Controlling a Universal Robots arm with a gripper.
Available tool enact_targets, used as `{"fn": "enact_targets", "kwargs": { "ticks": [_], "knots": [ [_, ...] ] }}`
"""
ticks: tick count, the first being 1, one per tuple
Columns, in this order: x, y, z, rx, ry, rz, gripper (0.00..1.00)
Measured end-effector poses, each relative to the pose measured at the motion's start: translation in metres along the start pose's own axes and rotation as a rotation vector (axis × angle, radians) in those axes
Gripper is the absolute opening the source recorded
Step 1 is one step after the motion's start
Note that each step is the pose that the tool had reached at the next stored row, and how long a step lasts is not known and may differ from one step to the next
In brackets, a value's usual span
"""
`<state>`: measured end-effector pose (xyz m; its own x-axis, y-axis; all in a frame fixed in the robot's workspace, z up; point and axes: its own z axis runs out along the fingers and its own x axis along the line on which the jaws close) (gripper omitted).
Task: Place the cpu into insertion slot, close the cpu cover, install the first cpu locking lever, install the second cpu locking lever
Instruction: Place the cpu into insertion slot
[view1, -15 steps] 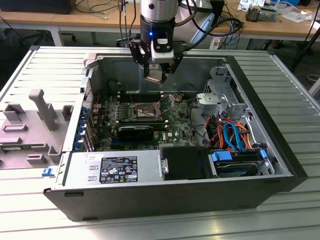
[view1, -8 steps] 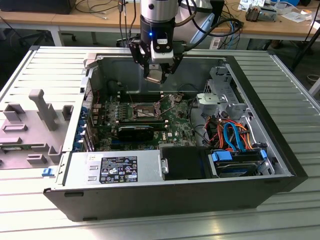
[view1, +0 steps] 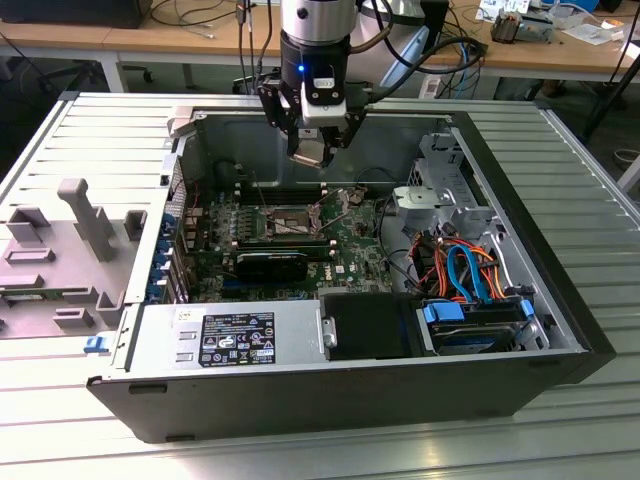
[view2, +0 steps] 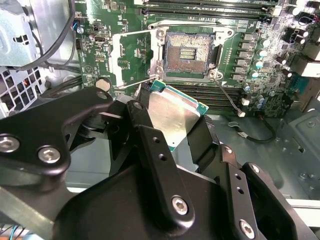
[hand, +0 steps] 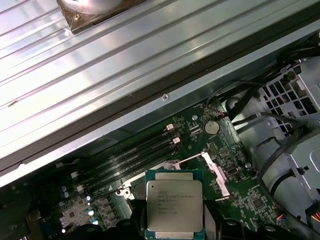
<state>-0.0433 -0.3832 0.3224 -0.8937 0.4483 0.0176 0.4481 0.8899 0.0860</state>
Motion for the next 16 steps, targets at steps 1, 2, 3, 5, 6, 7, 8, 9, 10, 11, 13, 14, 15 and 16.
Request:
{"fn": "enact_targets", "kwargs": {
  "ticks": [1,2,3,5,6,7,8,9,10,11,13,14,15,16],
  "knots": [
    [0.0000,0.0000,0.0000,0.0000,-0.0001,0.001,0.55],
    [0.0000,0.0000,0.0000,0.0000,-0.0002,0.003,0.55],
    [0.0000,0.0000,0.0000,-0.0001,-0.0004,0.004,0.55],
    [0.0000,0.0000,0.0001,-0.0002,-0.0007,0.008,0.55],
    [0.0000,0.0000,0.0001,-0.0002,-0.0008,0.009,0.55],
    [0.0000,0.0000,0.0001,-0.0001,-0.0009,0.011,0.55],
    [0.0000,0.0000,0.0001,-0.0002,-0.0011,0.013,0.55],
    [0.0000,0.0000,0.0001,-0.0002,-0.0012,0.014,0.55],
    [0.0000,0.0000,0.0001,-0.0002,-0.0013,0.015,0.55],
    [0.0000,0.0000,0.0002,-0.0003,-0.0015,0.017,0.55],
    [0.0000,0.0000,0.0002,-0.0003,-0.0016,0.019,0.55],
    [0.0000,0.0000,0.0002,-0.0004,-0.0017,0.020,0.55],
    [0.0000,0.0000,0.0003,-0.0004,-0.0020,0.023,0.55],
    [0.0000,0.0000,0.0003,-0.0005,-0.0022,0.026,0.55]
  ]
}}
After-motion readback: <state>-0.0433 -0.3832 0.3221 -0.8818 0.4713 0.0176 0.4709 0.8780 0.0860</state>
